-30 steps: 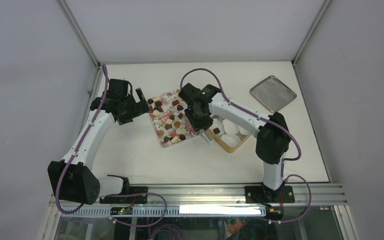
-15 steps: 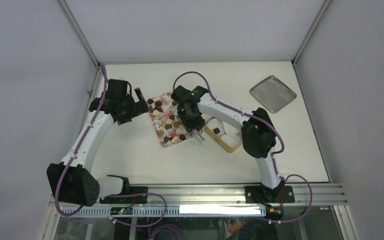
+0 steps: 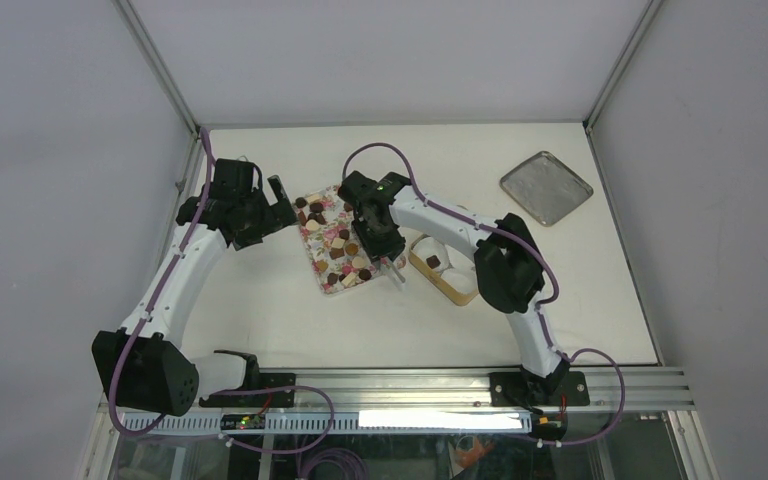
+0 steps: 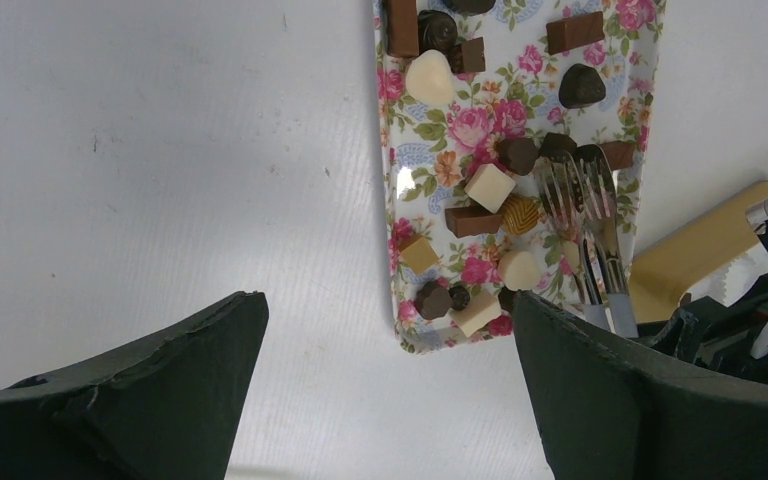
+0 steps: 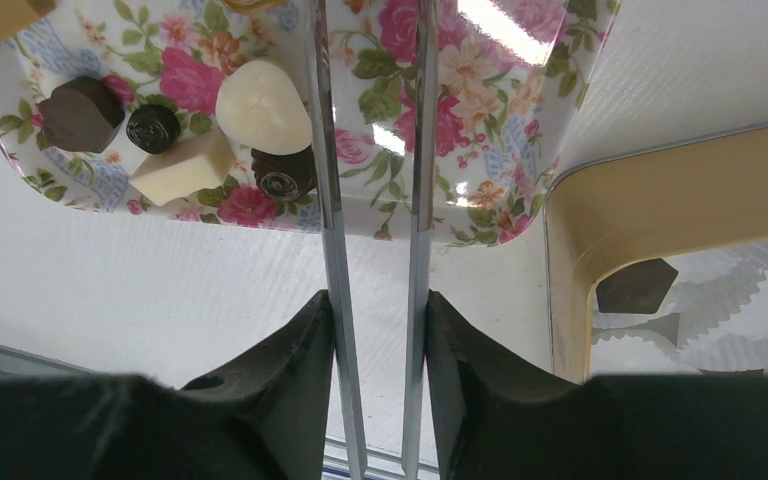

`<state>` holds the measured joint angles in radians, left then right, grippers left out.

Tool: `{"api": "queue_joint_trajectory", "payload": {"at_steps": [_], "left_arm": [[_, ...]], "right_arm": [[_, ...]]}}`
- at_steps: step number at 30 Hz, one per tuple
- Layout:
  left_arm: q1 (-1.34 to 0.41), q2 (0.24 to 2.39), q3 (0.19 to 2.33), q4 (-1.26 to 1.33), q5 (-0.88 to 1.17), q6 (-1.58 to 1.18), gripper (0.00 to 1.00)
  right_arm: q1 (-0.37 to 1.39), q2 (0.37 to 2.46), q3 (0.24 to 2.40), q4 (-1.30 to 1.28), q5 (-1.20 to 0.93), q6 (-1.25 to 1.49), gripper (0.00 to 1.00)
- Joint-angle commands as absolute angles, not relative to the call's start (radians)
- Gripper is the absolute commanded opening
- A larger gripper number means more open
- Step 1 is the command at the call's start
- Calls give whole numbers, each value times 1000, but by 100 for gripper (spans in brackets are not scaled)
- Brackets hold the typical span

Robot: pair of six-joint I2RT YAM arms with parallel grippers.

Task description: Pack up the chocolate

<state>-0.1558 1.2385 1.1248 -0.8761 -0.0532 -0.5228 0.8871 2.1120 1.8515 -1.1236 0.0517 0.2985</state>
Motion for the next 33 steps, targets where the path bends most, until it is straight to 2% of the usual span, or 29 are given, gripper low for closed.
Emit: {"api": "queue_joint_trajectory", "payload": {"at_steps": [1, 5, 8, 9, 18, 25, 33], "left_arm": [[-152, 1201, 1139, -865, -71, -502, 99], [-152, 1192, 1135, -864, -67, -508, 99], [-152, 1192, 1136, -864, -68, -508, 99], [-152, 1192, 1136, -863, -68, -508, 99], [-152, 1197, 1139, -865, -70, -505, 99], [-152, 1206, 1142, -862, -69, -503, 99], [-152, 1244, 1154, -852, -56, -500, 99]], "right_arm": [[890, 2103, 1897, -1091, 74, 308, 33], [890, 2095, 1888, -1088, 77, 308, 19], [890, 2091, 1885, -1087, 74, 309, 1], [890, 2088, 1882, -1086, 71, 309, 0], [890, 2005, 1872, -1094, 47, 308, 0], [876, 1808, 1786, -1119, 97, 288, 0], [804, 1588, 1588, -1164, 118, 316, 0]]}}
